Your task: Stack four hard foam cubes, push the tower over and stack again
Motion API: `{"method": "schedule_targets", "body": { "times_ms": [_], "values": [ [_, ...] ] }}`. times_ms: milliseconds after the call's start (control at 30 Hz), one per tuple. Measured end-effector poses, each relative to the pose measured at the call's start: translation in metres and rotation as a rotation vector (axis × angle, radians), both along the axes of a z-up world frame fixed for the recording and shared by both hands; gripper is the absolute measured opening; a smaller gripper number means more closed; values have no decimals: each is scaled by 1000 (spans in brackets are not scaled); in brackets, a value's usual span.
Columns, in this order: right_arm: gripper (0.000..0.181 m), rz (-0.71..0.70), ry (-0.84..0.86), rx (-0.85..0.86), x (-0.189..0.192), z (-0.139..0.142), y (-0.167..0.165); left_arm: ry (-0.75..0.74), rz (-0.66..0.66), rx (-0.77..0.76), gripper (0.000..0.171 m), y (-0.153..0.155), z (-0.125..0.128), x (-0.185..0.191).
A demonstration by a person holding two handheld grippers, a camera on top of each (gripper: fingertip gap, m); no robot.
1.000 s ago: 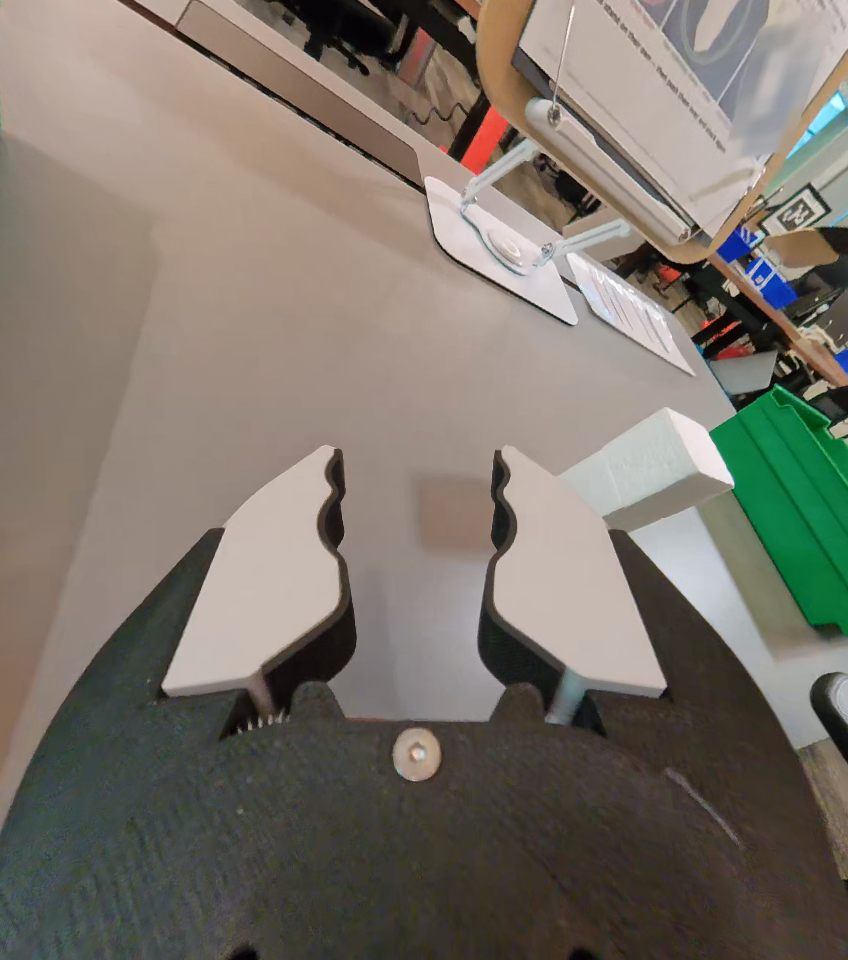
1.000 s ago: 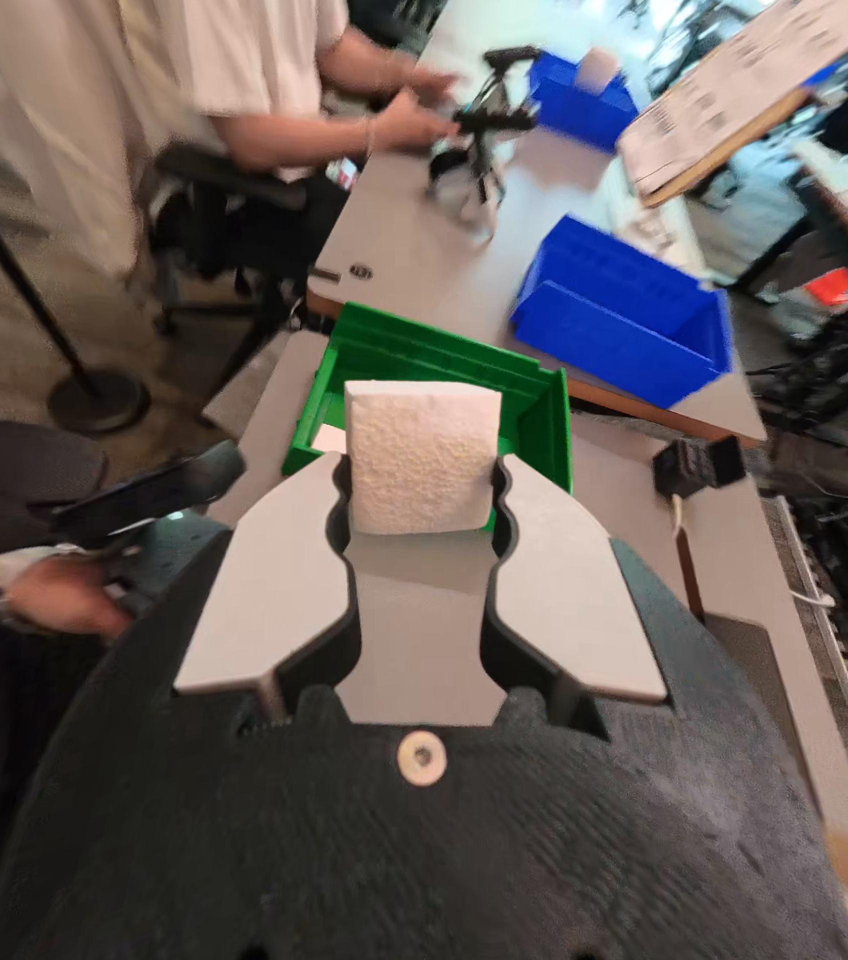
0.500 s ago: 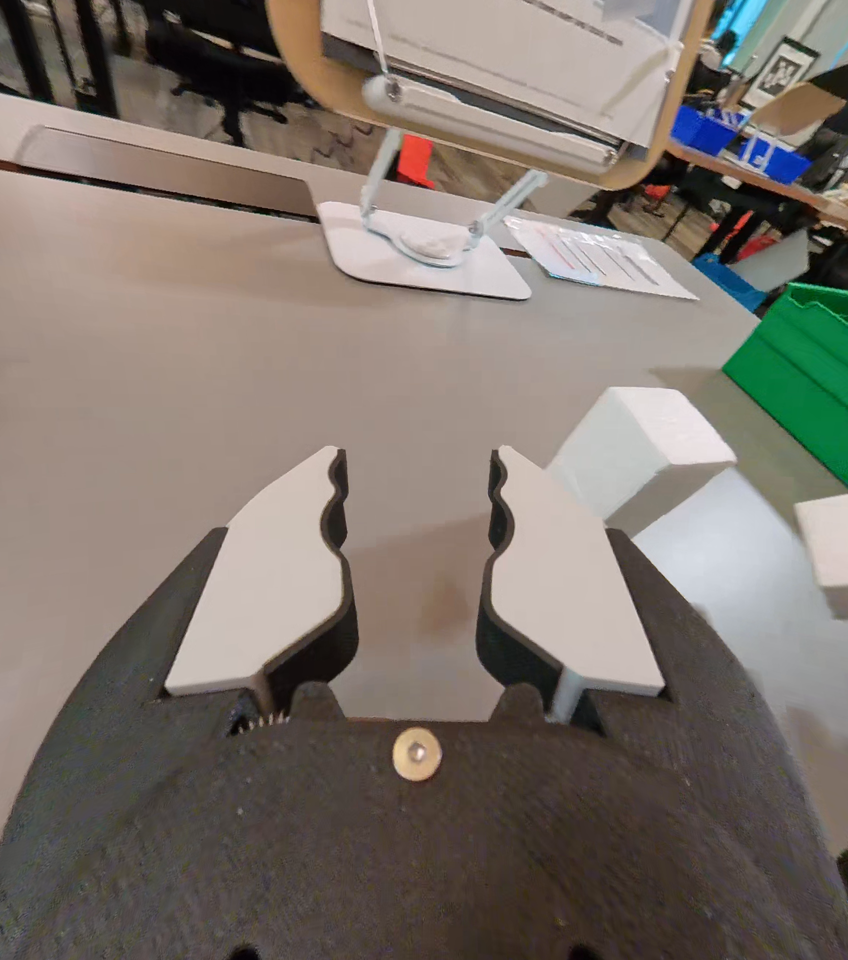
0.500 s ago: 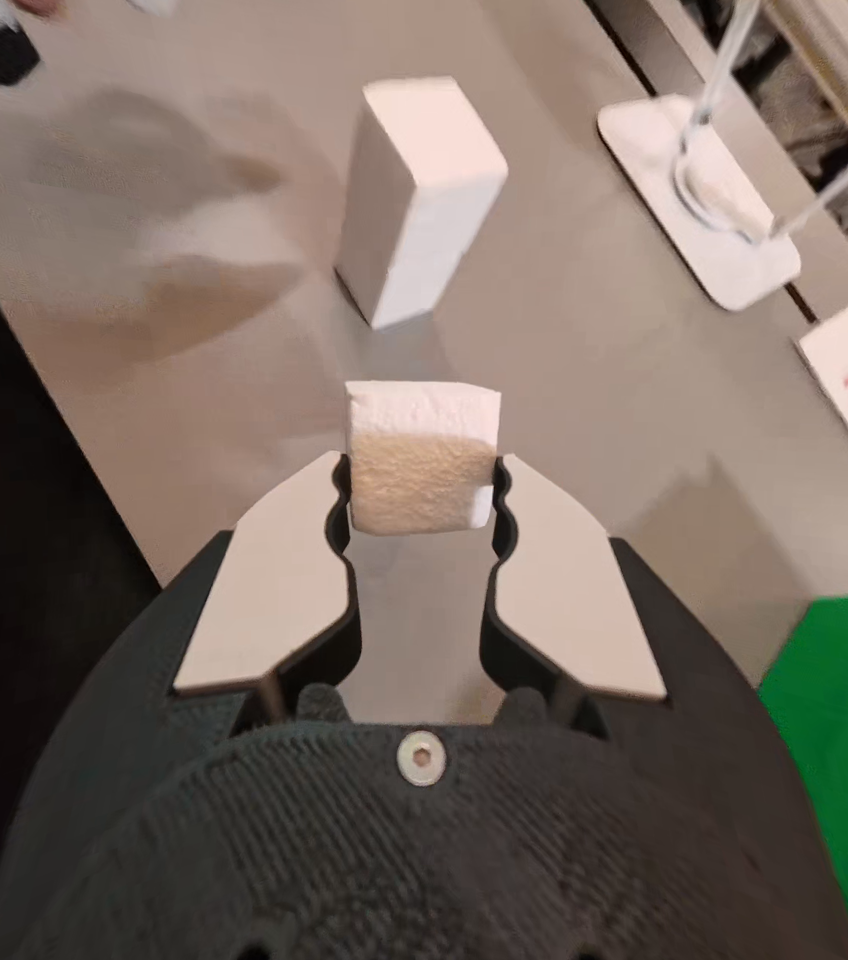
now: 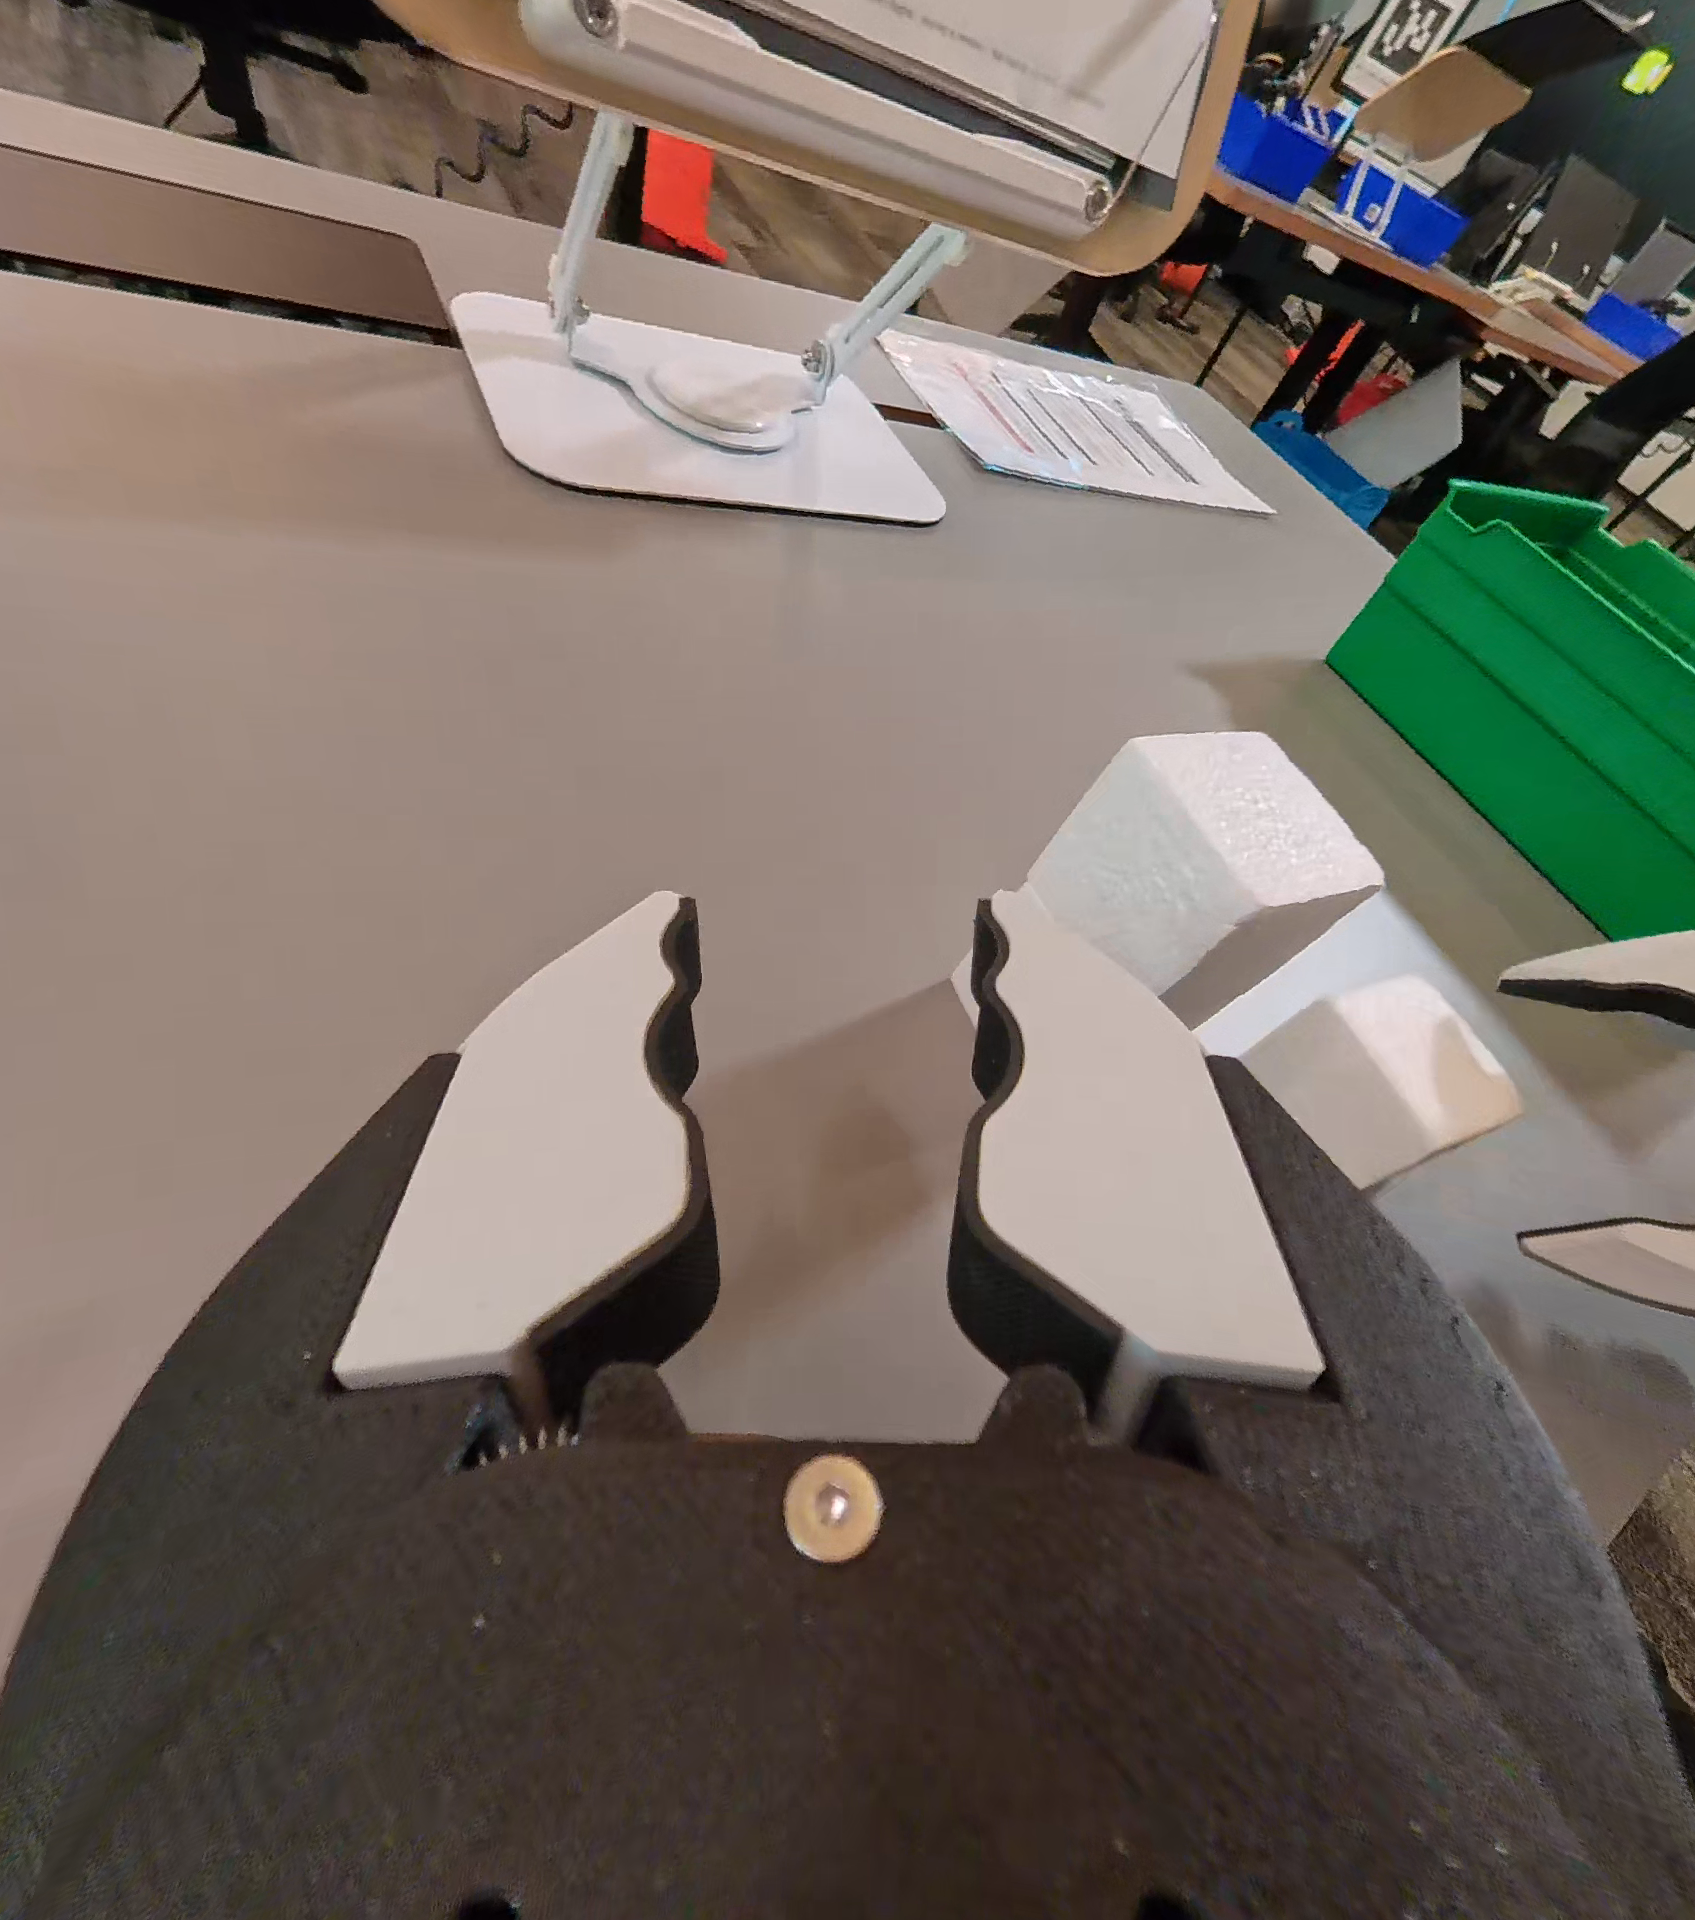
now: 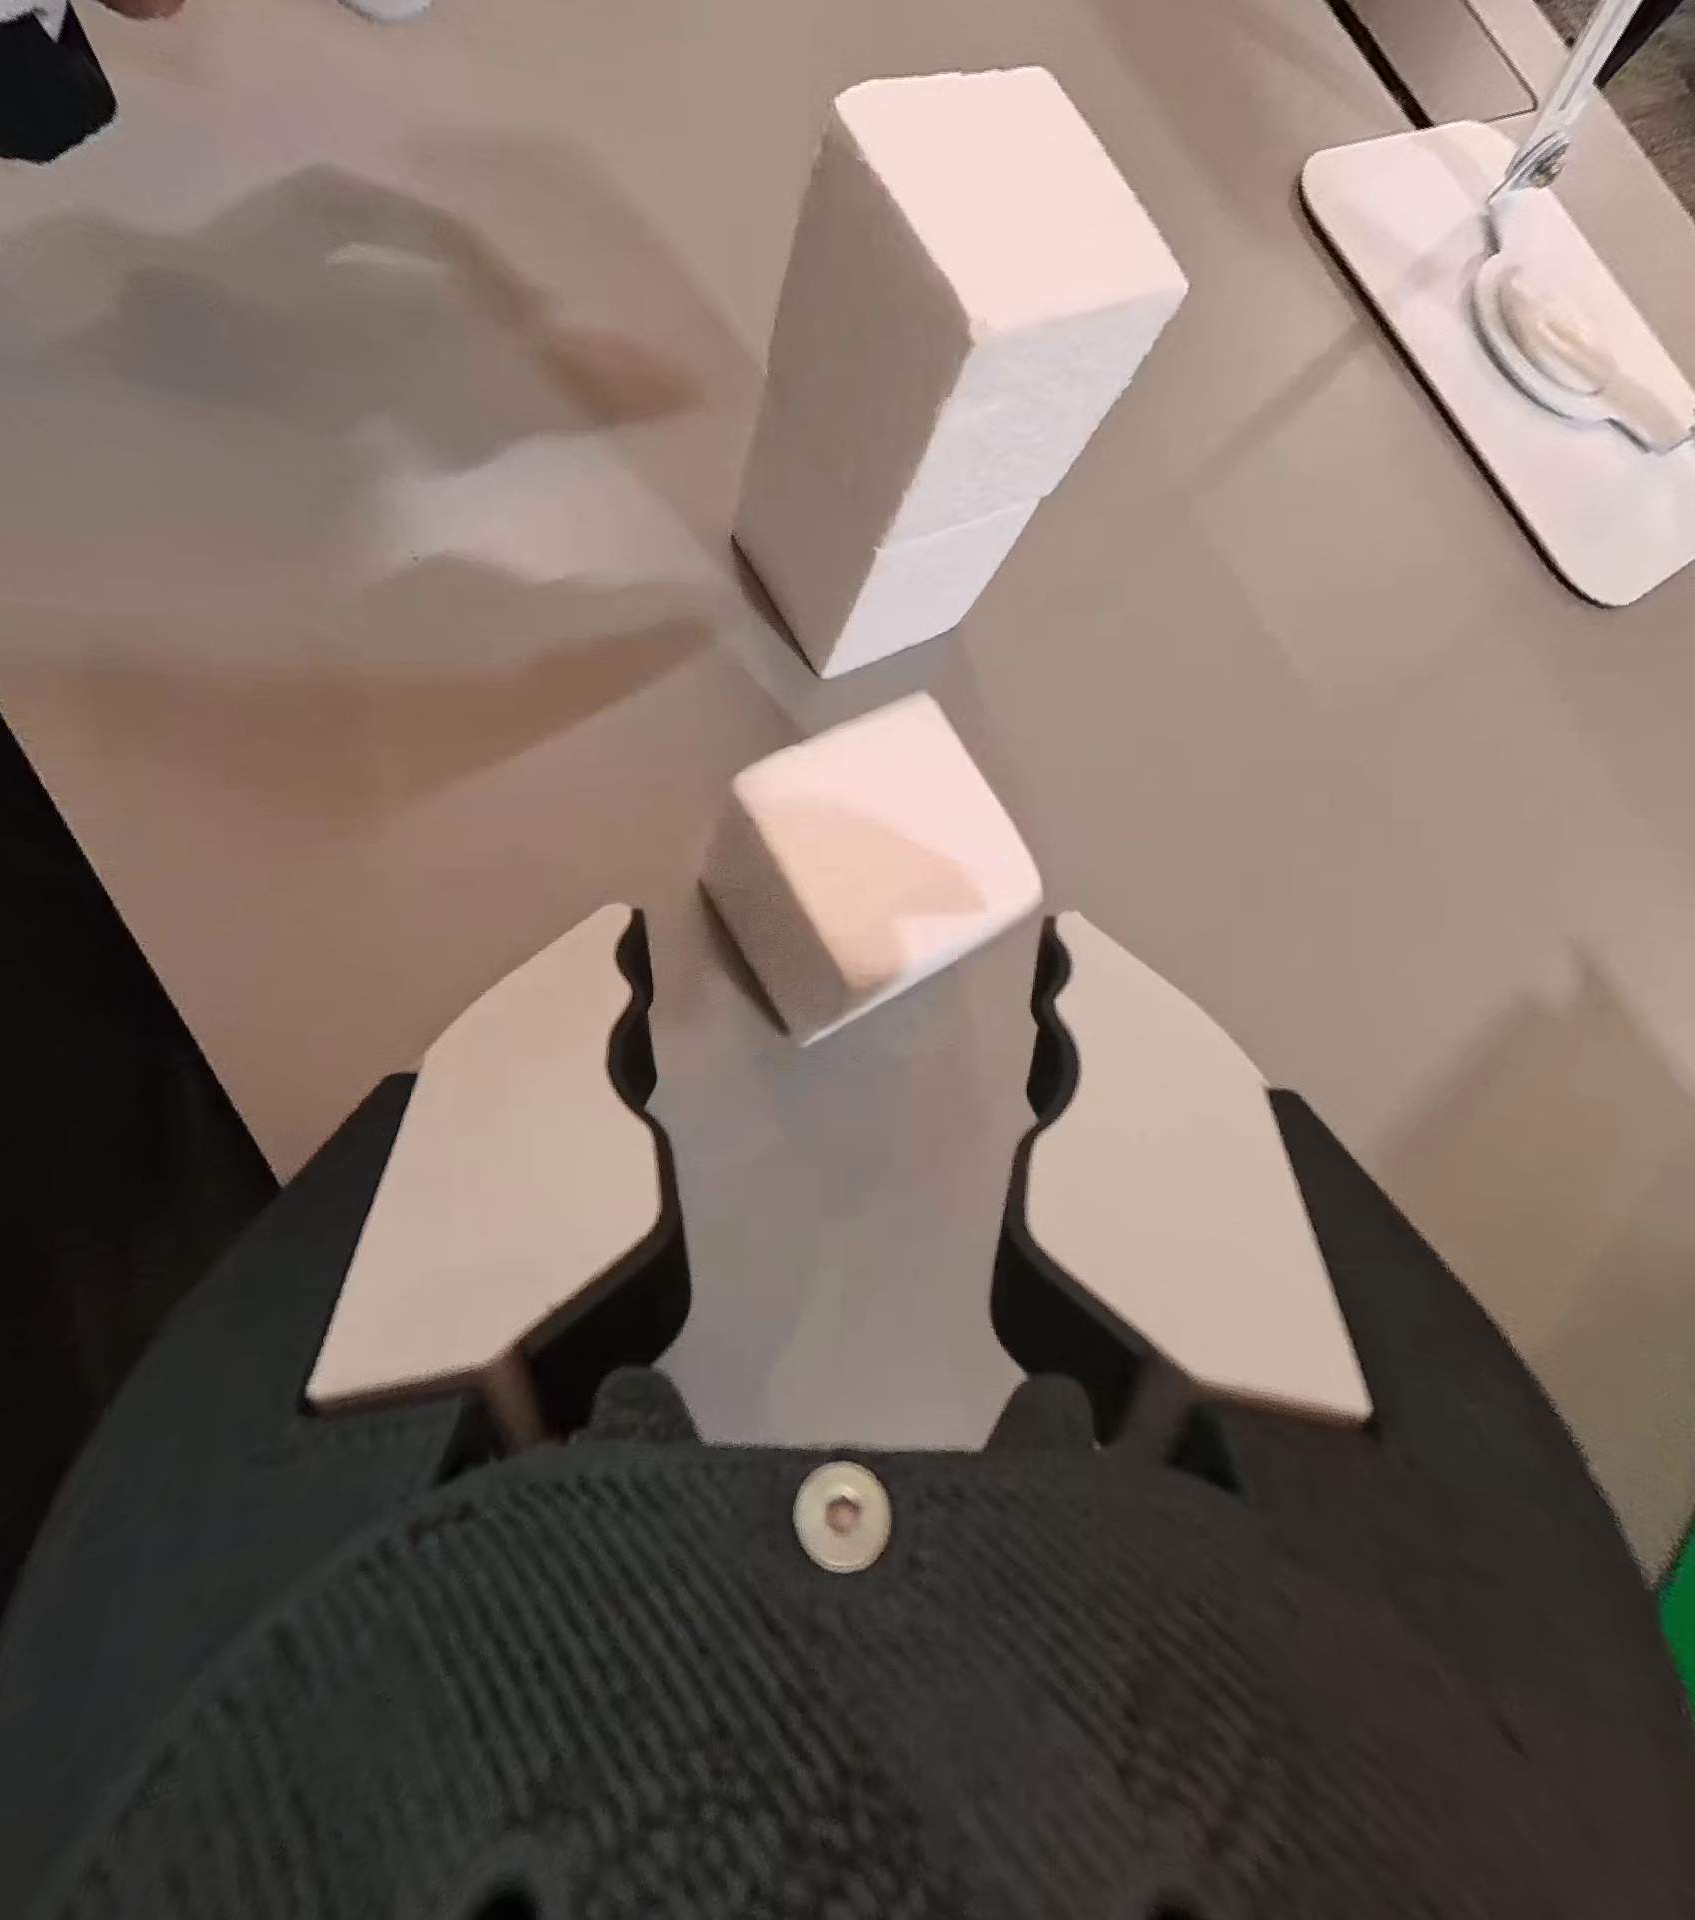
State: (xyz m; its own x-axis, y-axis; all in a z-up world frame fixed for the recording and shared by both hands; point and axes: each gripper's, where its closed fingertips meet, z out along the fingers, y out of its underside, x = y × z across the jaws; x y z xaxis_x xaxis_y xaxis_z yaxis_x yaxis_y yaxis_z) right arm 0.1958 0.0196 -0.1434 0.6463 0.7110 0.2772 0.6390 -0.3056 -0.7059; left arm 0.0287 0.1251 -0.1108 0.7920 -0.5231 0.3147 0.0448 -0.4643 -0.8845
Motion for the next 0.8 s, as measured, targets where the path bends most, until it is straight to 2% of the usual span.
{"method": "schedule_targets", "body": {
  "times_ms": [67, 200, 267, 367, 467, 600, 667, 800],
  "values": [
    [73, -3, 20, 7, 5, 4, -2, 1, 11, -5, 52, 0, -1, -4],
    [71, 2, 168, 34, 20, 20, -3, -4, 25, -14, 51, 0, -2, -10],
    [69, -26, 208, 7, 30, 14, 2, -7, 24, -26, 51, -1, -4, -10],
    [65, -43, 180, -96, 37, -11, 2, 1, 18, -36, 51, -2, -7, -8],
    [64, 5, 139, -148, 23, -25, -5, 11, 21, -31, 51, -4, -7, -9],
    [63, 120, 121, -176, -12, -28, -18, 14, 30, -29, 51, -4, -7, -12],
    [56, 181, 130, -200, -23, -26, -29, 16, 31, -32, 51, -3, -7, -13],
    [58, 109, 154, -143, -8, -16, -20, 11, 32, -31, 51, -3, -7, -13]
  ]
}}
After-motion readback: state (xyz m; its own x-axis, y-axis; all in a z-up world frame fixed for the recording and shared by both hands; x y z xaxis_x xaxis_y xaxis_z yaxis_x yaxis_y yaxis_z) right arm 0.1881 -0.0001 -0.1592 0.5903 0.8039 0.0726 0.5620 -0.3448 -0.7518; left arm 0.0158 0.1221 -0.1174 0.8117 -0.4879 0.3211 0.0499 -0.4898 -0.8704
